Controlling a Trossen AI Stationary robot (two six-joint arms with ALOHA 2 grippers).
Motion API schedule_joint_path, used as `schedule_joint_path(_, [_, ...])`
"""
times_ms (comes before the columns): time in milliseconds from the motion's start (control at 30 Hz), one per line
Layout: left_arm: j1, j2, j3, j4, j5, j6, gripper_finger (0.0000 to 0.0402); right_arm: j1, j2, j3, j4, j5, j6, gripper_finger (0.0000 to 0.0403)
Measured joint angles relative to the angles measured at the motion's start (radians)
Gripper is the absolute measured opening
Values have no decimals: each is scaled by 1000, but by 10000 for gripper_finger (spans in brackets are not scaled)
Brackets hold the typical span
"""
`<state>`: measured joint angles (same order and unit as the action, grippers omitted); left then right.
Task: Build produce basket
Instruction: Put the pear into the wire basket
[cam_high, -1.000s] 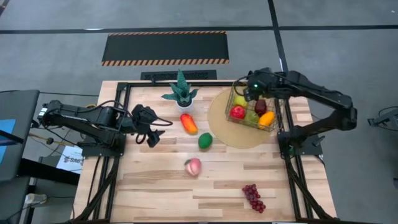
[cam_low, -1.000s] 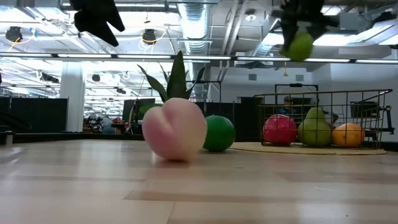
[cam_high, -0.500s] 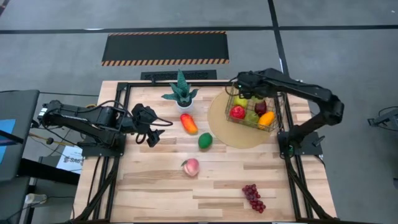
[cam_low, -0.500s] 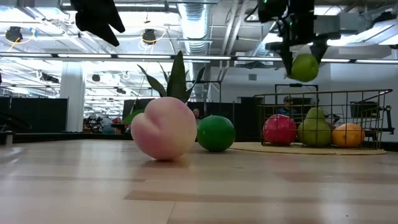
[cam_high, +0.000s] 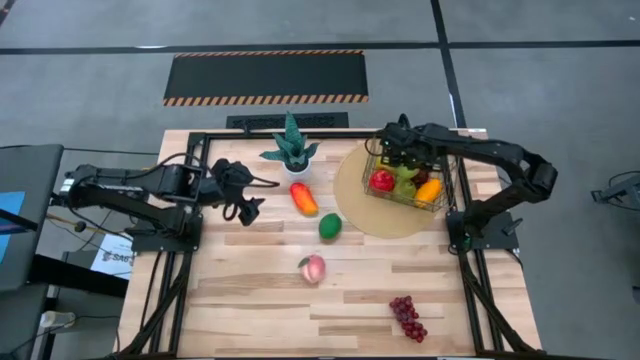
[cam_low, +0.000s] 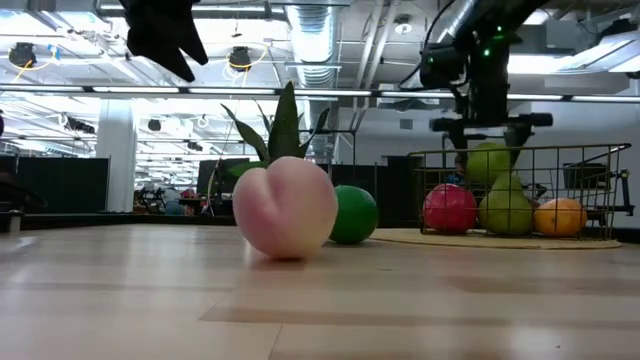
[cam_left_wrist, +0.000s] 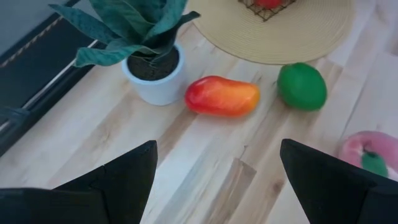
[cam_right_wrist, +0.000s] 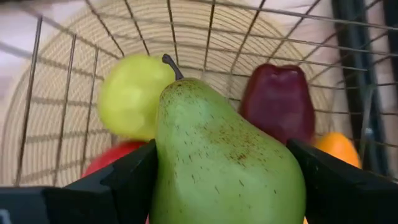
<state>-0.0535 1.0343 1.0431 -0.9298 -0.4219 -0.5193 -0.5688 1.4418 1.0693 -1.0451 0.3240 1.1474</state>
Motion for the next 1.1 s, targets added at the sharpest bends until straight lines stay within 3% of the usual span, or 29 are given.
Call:
schedule_joint_path(600, [45, 0, 0, 5, 23, 2, 327, -60, 19, -11, 54, 20, 3, 327])
schedule_joint_path(1100, [45, 0, 0, 5, 42, 2, 327, -57, 19, -97, 132, 19, 8, 370])
